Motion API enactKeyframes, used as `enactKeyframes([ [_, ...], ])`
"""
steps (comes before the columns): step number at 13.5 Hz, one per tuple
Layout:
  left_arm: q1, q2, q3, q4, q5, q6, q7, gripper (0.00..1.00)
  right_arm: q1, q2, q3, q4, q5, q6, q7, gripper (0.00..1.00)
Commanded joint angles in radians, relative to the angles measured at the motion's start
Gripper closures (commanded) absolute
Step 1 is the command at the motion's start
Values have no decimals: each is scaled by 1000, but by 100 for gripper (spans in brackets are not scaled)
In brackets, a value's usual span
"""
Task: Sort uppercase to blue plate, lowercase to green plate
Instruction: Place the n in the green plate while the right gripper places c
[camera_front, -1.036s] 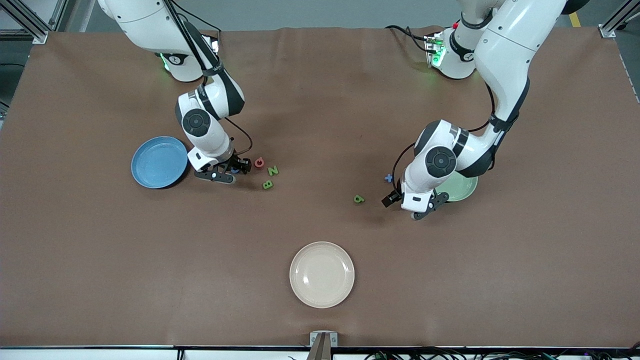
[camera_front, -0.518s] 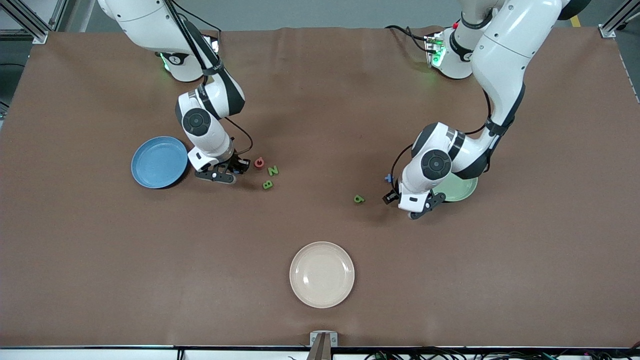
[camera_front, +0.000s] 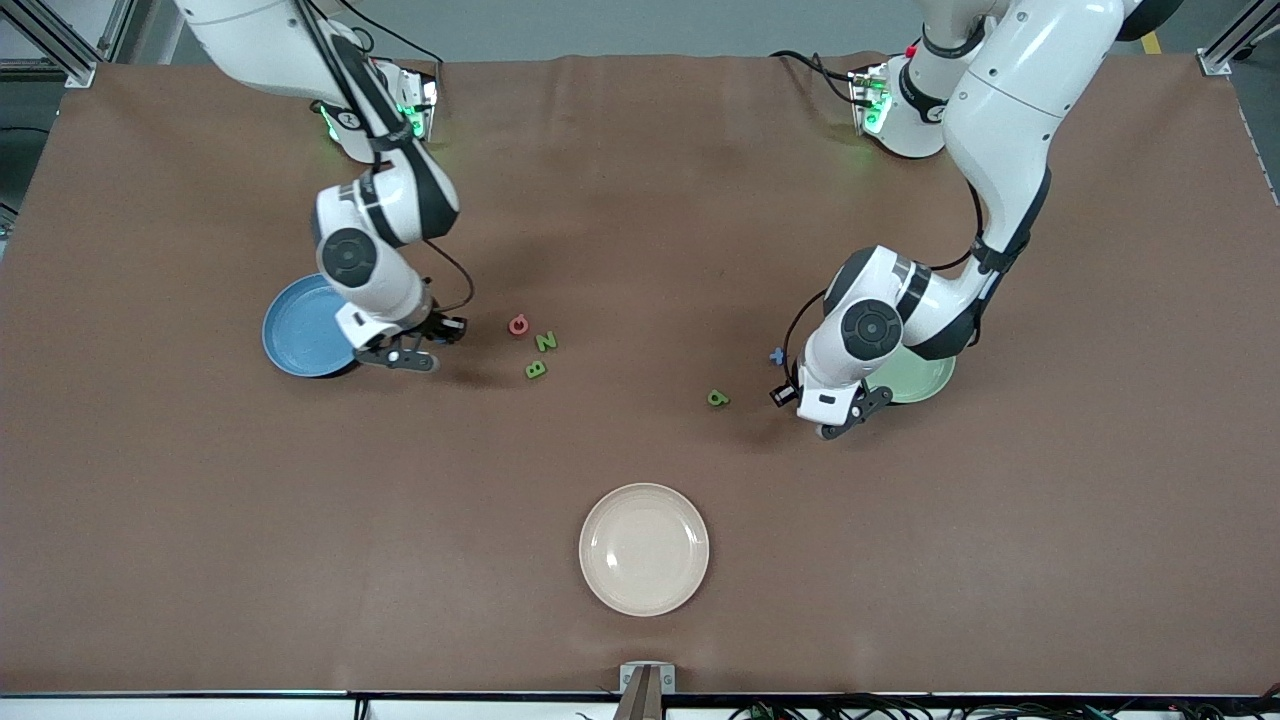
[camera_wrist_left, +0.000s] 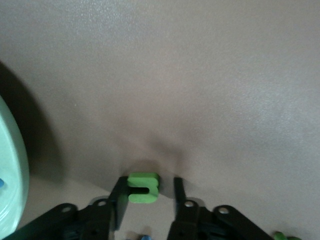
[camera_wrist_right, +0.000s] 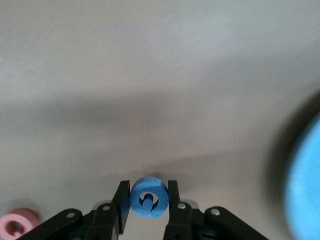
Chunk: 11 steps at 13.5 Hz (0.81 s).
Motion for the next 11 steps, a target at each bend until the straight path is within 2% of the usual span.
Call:
enactKeyframes([
  [1, 2, 10, 0, 10, 28, -2, -21, 69, -148, -87, 12, -15, -4, -76, -211, 98],
  [4, 8, 6, 0, 10, 29, -2, -21, 82, -306, -81, 13, -17, -4, -76, -439, 98],
  [5, 11, -5, 0, 10, 29, -7, -20, 83, -335, -78, 15, -18, -4, -76, -473, 98],
  [8, 13, -78, -3, -7, 29, -42, -15, 83, -339, -76, 16, -43, 6, -64, -476, 97],
  [11, 28, -169, -8, -36, 29, -151, 5, 83, -334, -70, 18, -63, 12, -44, -472, 95],
])
